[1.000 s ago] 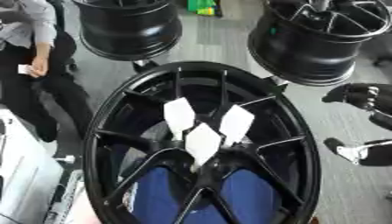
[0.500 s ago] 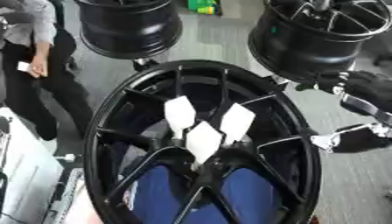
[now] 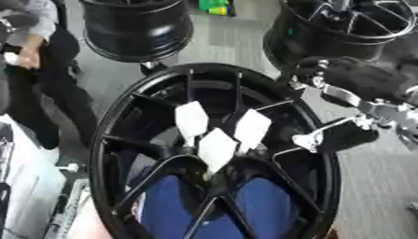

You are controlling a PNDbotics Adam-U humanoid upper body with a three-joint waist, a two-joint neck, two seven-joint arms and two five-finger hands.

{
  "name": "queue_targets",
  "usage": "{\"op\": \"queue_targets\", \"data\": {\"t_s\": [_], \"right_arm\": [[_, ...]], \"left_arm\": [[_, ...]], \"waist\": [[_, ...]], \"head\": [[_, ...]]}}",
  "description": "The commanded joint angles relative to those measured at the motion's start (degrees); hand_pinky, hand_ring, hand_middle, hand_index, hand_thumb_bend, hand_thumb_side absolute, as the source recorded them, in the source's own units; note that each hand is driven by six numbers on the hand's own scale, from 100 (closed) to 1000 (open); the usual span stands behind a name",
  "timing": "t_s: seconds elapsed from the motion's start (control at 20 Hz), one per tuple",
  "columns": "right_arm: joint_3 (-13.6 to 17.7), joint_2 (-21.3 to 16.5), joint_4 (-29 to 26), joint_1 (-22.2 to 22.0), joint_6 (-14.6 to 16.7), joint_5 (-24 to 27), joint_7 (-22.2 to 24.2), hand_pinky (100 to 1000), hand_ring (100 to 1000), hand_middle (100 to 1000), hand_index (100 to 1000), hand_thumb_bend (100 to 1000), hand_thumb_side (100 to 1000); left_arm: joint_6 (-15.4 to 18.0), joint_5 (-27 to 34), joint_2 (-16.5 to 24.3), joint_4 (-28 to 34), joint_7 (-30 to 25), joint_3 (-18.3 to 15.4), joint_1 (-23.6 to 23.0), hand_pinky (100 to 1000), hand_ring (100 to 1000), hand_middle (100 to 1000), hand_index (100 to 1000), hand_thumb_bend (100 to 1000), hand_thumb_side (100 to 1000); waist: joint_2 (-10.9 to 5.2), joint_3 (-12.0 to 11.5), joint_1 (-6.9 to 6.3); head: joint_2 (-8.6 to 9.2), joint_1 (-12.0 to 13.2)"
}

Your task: Pull the pin out of the wheel hub.

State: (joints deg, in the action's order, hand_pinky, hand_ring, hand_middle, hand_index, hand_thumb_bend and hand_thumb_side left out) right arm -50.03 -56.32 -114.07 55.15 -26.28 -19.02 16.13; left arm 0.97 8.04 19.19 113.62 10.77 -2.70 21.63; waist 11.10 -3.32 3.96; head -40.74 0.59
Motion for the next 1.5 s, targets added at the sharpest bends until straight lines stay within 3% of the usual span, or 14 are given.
{"op": "queue_targets", "data": {"t_s": [0.05, 0.25, 0.55, 0.6, 0.7, 0.8, 1.05, 1.45, 1.5], "right_arm": [[-0.2, 1.2, -0.5, 2.6, -1.1, 0.1, 2.9, 885, 902, 883, 895, 417, 426], [-0.3, 2.6, -0.5, 3.6, -0.3, 0.7, 6.6, 891, 909, 884, 894, 428, 427], [-1.0, 3.7, -0.5, 4.8, 4.9, 2.4, 12.2, 901, 924, 893, 893, 455, 419], [0.0, 3.9, -0.5, 5.5, 6.7, 2.3, 16.4, 902, 923, 893, 891, 456, 414], [4.8, 4.9, -0.5, 7.1, 10.9, 1.6, 29.4, 904, 923, 892, 890, 451, 397], [7.2, 5.2, -0.5, 7.7, 14.2, 1.7, 34.3, 906, 925, 893, 890, 456, 406], [8.1, 4.8, -0.5, 7.4, 18.2, 0.3, 35.8, 905, 924, 893, 893, 455, 419], [9.1, 4.8, -0.5, 7.0, 18.0, -0.4, 35.8, 905, 924, 894, 893, 456, 415], [9.1, 4.8, -0.5, 6.9, 17.9, -0.4, 35.8, 907, 921, 893, 890, 425, 382]], "left_arm": [[0.1, 0.1, 1.6, 1.0, 0.4, -0.7, 0.2, 658, 718, 498, 798, 100, 715], [0.0, 0.1, 1.6, 1.0, 0.5, -0.7, 0.1, 658, 718, 498, 798, 100, 717], [-0.1, 0.2, 1.8, 1.0, 0.4, -0.7, 0.2, 658, 718, 497, 798, 100, 723], [-0.1, 0.2, 1.8, 1.0, 0.3, -0.7, 0.1, 658, 719, 497, 798, 100, 724], [-0.1, 0.2, 1.8, 1.0, 0.4, -0.8, 0.1, 658, 719, 497, 798, 100, 723], [0.0, 0.2, 1.8, 1.0, 0.5, -0.8, 0.2, 658, 719, 497, 798, 100, 723], [-0.1, 0.2, 1.8, 1.0, 0.5, -0.9, 0.2, 659, 719, 497, 799, 100, 724], [-0.2, 0.3, 1.7, 1.0, 0.5, -0.9, 0.4, 659, 719, 497, 799, 100, 724], [-0.2, 0.3, 1.7, 1.0, 0.5, -0.9, 0.4, 660, 720, 498, 799, 100, 723]], "waist": [[-0.87, 0.2, -0.2], [-0.73, 0.2, -0.2], [-0.4, 0.2, -0.12], [-0.34, 0.3, -0.1], [-0.28, 0.6, -0.15], [-0.16, 0.7, -0.11], [0.25, 0.5, -0.07], [0.45, 0.5, -0.15], [0.45, 0.5, -0.16]], "head": [[0.22, 0.6], [0.51, 0.8], [0.98, 1.1], [1.07, 1.1], [1.14, 1.4], [1.35, 1.5], [1.9, 1.6], [1.92, 1.7], [1.9, 1.6]]}}
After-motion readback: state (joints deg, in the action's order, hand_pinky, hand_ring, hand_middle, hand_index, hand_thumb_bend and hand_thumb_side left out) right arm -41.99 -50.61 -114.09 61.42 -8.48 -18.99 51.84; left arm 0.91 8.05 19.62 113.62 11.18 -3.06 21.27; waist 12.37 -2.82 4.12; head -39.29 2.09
